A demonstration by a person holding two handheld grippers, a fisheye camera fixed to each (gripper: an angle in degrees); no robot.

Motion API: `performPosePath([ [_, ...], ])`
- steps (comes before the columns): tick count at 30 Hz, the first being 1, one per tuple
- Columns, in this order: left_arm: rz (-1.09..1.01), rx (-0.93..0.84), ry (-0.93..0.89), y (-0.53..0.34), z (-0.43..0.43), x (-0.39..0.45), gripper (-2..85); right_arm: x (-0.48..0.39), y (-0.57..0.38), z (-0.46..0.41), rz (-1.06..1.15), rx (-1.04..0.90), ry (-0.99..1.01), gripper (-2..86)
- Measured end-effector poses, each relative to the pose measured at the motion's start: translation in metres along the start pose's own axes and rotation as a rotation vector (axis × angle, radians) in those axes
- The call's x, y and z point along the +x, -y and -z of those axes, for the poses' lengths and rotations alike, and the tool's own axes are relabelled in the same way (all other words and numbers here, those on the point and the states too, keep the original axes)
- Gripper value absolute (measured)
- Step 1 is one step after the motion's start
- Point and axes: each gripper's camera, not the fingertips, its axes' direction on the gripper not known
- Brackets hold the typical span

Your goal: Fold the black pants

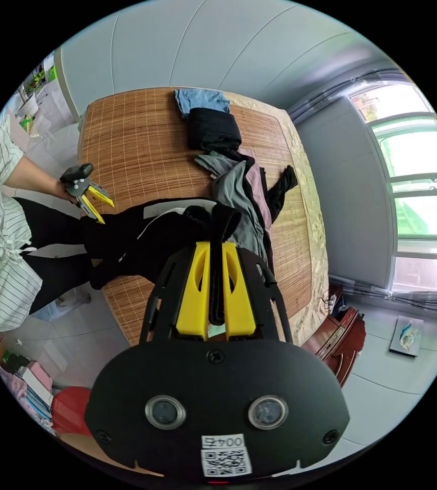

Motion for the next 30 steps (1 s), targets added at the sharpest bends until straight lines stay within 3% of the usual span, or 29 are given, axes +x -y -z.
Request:
performPosePath([
  [5,0.058,-0.100,-0.166,-0.003,-0.058,0.056,12.7,0.012,0.039,0.001,-0.022,-0.010,0.023,4.5],
  [10,0.260,-0.184,-0.160,0.017,-0.125,0.077,15.5,0.028,0.068,0.003,-0.029,-0.007,0.035,4.5],
  [20,0.584,-0.130,-0.027,0.055,-0.169,0.094,14.5,0.051,0.110,0.027,0.033,0.053,0.055,4.6],
  [25,0.674,-0.128,-0.001,0.054,-0.179,0.088,8.5,0.066,0.122,0.040,0.038,0.081,0.064,4.5],
  [30,0.640,-0.141,-0.090,0.050,-0.184,0.086,2.7,0.082,0.132,0.046,0.034,0.088,0.077,4.5],
])
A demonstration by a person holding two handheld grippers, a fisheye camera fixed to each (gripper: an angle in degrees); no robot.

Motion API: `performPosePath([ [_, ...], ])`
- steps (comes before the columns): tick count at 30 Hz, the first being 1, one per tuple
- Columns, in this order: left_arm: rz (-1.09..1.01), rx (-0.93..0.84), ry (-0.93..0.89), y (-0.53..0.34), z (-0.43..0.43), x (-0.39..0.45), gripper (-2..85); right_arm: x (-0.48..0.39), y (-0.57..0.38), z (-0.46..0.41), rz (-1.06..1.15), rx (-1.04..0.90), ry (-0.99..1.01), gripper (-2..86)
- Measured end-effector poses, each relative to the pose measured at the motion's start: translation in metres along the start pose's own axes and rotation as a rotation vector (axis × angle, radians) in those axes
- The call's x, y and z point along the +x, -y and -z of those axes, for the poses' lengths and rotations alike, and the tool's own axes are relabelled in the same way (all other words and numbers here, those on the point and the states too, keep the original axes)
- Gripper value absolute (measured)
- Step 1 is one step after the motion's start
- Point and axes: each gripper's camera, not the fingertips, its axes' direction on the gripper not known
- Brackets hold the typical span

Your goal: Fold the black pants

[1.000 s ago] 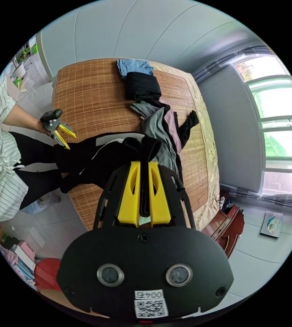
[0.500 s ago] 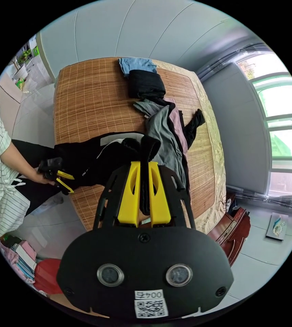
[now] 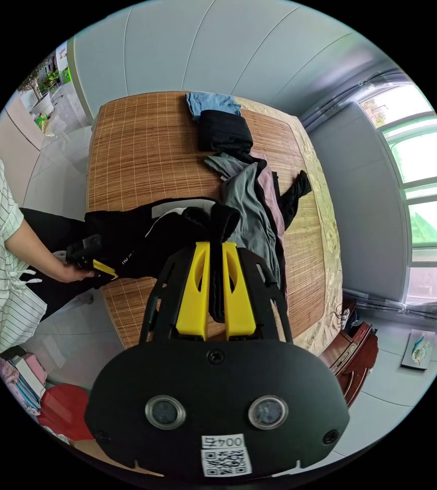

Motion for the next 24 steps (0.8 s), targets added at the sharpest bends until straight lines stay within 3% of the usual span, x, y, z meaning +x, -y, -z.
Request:
performPosePath([
  [10,-0.111,0.063,-0.058,-0.045,0.081,-0.015,1.2,0.027,0.017,0.019,-0.026,0.000,0.026,4.6],
  [19,-0.039,0.136,0.069,-0.055,0.132,-0.093,1.7,0.045,0.033,0.039,-0.057,-0.010,0.040,4.5],
  [24,-0.073,0.057,0.181,-0.044,0.105,-0.128,4.2,0.048,0.044,0.051,-0.051,-0.018,0.051,4.4],
])
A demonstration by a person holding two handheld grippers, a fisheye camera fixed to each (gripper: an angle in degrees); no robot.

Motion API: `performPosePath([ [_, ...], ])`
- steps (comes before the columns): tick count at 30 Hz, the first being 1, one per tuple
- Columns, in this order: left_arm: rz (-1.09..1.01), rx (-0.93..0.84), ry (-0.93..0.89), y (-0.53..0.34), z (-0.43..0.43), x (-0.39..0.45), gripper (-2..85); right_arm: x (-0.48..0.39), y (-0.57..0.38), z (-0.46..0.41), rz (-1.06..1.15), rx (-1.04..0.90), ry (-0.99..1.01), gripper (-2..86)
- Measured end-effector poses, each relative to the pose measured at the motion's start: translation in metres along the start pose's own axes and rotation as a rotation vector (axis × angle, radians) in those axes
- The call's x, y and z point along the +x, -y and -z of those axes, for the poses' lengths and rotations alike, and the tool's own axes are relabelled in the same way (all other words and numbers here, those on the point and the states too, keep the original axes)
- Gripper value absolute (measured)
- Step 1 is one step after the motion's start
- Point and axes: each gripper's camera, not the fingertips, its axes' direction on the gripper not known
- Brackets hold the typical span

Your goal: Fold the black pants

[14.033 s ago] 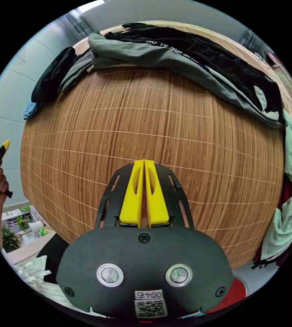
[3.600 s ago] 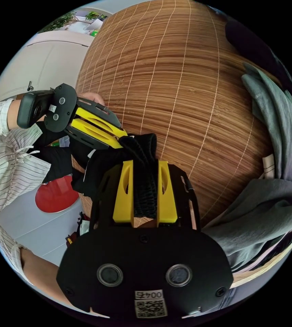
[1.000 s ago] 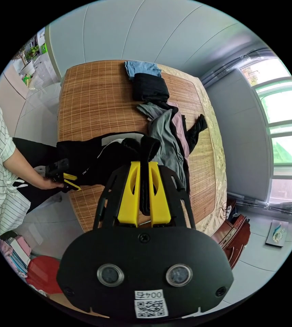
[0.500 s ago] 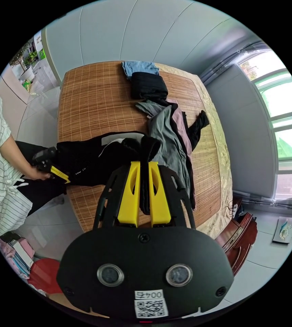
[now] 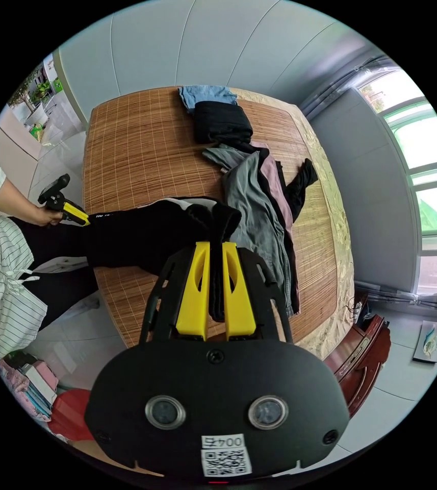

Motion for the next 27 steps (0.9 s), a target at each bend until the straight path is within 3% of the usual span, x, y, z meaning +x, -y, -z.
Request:
performPosePath([
  [4,-0.003,0.046,0.084,-0.006,0.010,0.001,13.5,0.000,0.007,0.017,0.012,0.000,0.006,4.4],
  [9,-0.285,0.071,0.284,-0.005,0.002,0.052,22.5,0.007,0.004,0.043,0.014,0.010,0.005,4.7],
  [18,-0.322,0.088,0.342,0.021,-0.018,0.053,17.2,0.032,-0.044,0.107,-0.039,0.044,-0.003,4.7],
  [27,-0.389,0.052,0.209,0.032,-0.007,0.050,11.8,0.043,-0.145,0.202,-0.141,0.128,-0.052,4.6],
])
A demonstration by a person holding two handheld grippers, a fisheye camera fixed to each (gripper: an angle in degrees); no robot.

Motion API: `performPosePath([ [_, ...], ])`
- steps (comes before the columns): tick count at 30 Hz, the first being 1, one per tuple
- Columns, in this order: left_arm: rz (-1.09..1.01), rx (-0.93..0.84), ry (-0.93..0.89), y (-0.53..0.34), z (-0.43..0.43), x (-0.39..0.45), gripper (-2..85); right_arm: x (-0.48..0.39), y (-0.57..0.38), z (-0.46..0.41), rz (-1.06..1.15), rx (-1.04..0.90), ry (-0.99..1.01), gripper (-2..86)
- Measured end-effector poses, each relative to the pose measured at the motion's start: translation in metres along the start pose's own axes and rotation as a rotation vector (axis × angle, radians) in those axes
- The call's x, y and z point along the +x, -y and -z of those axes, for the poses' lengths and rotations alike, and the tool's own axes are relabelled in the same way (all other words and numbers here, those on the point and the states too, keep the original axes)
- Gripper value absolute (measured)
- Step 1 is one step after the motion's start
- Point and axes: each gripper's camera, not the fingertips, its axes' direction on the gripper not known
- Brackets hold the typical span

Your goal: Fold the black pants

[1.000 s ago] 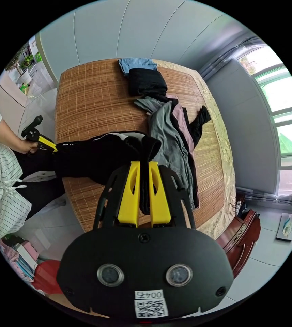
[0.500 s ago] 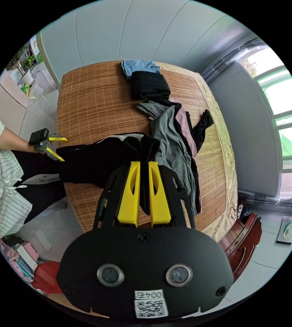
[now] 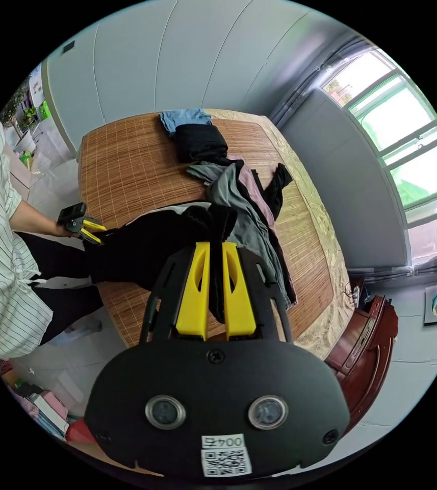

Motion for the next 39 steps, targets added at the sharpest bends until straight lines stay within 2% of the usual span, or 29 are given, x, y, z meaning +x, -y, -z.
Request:
performPosePath([
  [5,-0.133,-0.104,-0.105,0.017,-0.007,0.010,5.8,0.007,-0.067,0.078,-0.080,0.065,-0.055,4.6],
  [8,-0.112,-0.129,-0.163,0.027,-0.003,0.011,2.6,0.015,-0.109,0.111,-0.151,0.064,-0.097,4.6],
  [15,-0.024,-0.090,-0.252,0.022,0.099,-0.029,0.1,0.036,-0.223,0.167,-0.406,0.028,-0.109,4.7],
  [22,-0.137,-0.205,-0.034,0.014,0.225,-0.071,-0.1,0.011,-0.341,0.191,-0.702,0.044,0.085,4.8],
  [26,-0.216,-0.422,0.119,0.045,0.253,-0.095,0.0,-0.016,-0.390,0.159,-0.834,0.049,0.232,4.8],
  [30,-0.253,-0.625,0.196,0.107,0.228,-0.120,0.0,-0.029,-0.423,0.102,-0.918,0.023,0.294,4.7],
  [33,-0.288,-0.658,0.275,0.159,0.187,-0.137,0.0,-0.030,-0.451,0.040,-1.016,-0.004,0.314,4.7],
  [39,-0.267,-0.658,0.311,0.259,0.106,-0.158,0.3,0.015,-0.492,-0.076,-1.099,-0.110,0.299,4.7],
])
